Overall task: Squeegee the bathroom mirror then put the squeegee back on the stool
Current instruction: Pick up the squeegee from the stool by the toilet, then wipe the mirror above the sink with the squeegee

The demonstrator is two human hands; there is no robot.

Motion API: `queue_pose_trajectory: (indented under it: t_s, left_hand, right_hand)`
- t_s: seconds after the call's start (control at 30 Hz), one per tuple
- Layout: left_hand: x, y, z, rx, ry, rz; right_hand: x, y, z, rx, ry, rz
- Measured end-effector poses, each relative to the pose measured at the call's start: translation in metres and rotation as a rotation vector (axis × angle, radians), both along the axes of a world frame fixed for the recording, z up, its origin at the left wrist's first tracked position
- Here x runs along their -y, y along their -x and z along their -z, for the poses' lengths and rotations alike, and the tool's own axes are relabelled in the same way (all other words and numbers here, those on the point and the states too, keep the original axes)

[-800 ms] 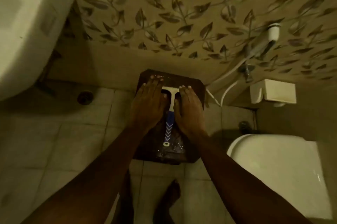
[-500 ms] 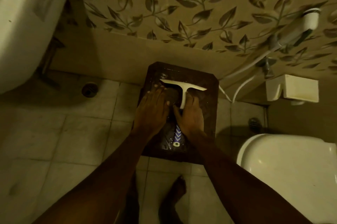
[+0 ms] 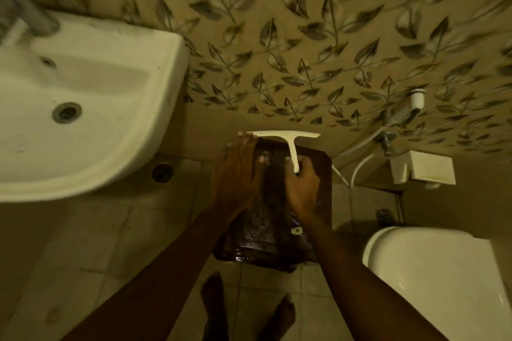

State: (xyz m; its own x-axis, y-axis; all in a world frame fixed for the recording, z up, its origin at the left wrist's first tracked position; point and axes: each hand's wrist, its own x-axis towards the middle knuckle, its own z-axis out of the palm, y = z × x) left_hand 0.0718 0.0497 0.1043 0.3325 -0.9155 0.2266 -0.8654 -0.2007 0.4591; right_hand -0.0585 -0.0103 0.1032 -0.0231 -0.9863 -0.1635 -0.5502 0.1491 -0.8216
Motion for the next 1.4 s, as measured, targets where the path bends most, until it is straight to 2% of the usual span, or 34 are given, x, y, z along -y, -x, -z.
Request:
queue_pose_trajectory:
  t_s: [0.17, 0.47, 0.67, 0.8, 0.93, 1.17, 1.4]
  left_hand:
    - [-0.031, -0.017, -0.077, -0.009, 0.164, -0.010]
    - [-0.086, -0.045, -0.177, 0.042, 0.345, -0.131]
    - [-0.105, -0.090, -0.242, 0.171, 0.481, -0.161]
    - [-0.114, -0.132, -0.283, 0.150, 0.580, -0.158]
    - [-0.134, -0.191, -0.328, 0.091, 0.688, -0.158]
    - [-0.162, -0.312, -0.395, 0.213, 0.758, -0.099]
    - [-0.154, -0.405, -0.456, 0.253, 0.836, -0.107]
  right_hand:
    - [-0.035, -0.019, -0.084, 0.243, 0.026, 0.045]
    - [-0.083, -0.054, -0.186, 0.487, 0.137, -0.092]
    - [-0.101, -0.106, -0.250, 0.490, 0.255, -0.164]
    - [-0.109, -0.145, -0.291, 0.533, 0.368, -0.209]
    - [-0.123, -0.202, -0.331, 0.578, 0.467, -0.198]
    - [-0.151, -0.310, -0.383, 0.636, 0.574, -0.194]
    - [-0.143, -0.389, -0.441, 0.609, 0.711, -0.207]
